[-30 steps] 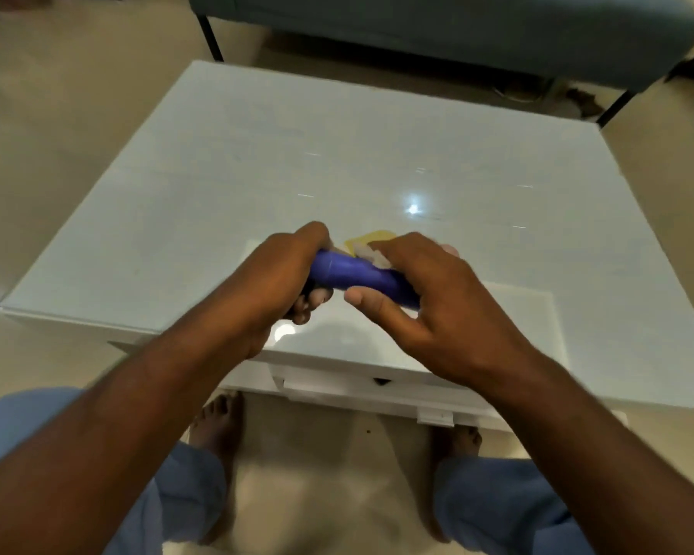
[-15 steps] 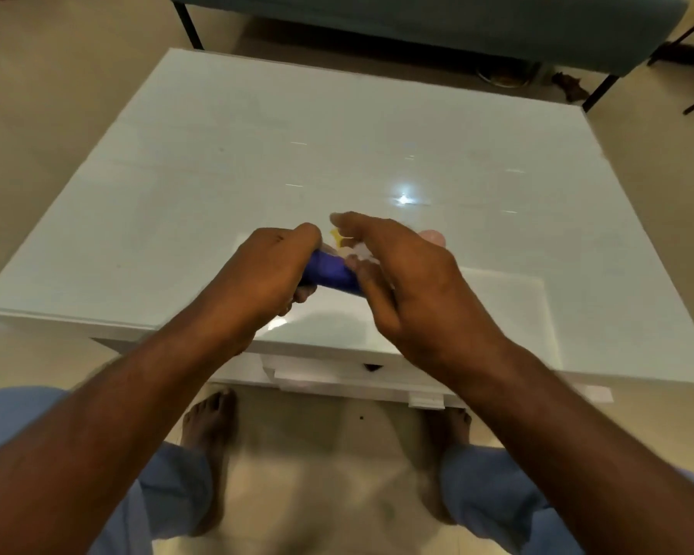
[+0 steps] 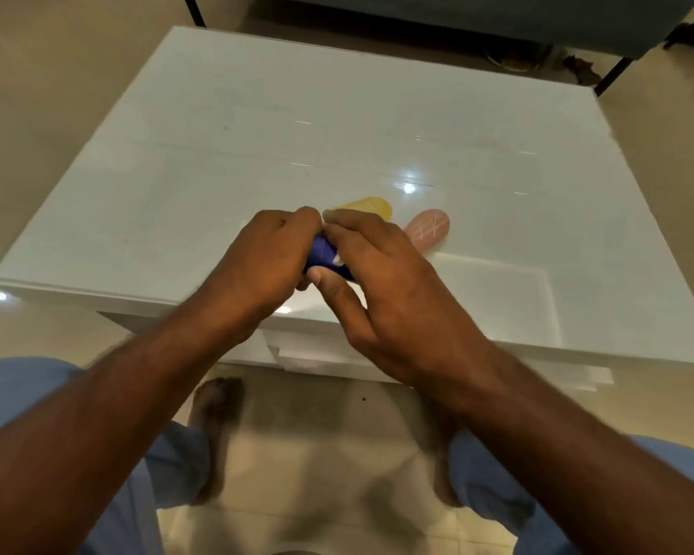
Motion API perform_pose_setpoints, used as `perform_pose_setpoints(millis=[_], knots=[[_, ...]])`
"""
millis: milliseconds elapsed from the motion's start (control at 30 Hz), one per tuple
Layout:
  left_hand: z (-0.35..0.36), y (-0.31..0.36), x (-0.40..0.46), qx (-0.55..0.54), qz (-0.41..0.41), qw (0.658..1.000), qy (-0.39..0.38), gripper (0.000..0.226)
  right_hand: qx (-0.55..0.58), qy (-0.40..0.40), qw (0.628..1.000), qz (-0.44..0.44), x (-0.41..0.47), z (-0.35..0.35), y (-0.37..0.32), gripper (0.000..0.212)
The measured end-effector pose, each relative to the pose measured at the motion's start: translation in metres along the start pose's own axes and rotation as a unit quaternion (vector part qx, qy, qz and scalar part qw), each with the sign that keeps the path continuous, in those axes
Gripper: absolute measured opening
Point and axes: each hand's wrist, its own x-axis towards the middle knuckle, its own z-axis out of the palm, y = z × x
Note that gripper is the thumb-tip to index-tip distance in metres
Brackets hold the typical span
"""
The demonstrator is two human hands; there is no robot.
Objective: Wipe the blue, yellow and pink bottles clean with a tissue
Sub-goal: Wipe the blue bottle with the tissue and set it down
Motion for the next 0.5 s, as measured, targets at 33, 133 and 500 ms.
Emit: perform_pose_setpoints(millis=[33,133,500], knots=[[-0.002,-0.002,0.001,-0.005,-0.010,1.000,0.005,0.039,-0.009,-0.012,1.000,0.005,0.003,-0.003,0.001,0.041],[-0.003,-0.001,0.009,-0.043,-0.042,0.998,0.007,0.043,-0.032,-0.034,0.996,0.074,0.011,-0.017,0.017,0.046],[0.003,-0.001,0.024,-0.057,-0.028,0.998,0.020,0.036,-0.016,0.009,0.999,0.037,0.014,-0.023,0.018,0.047]])
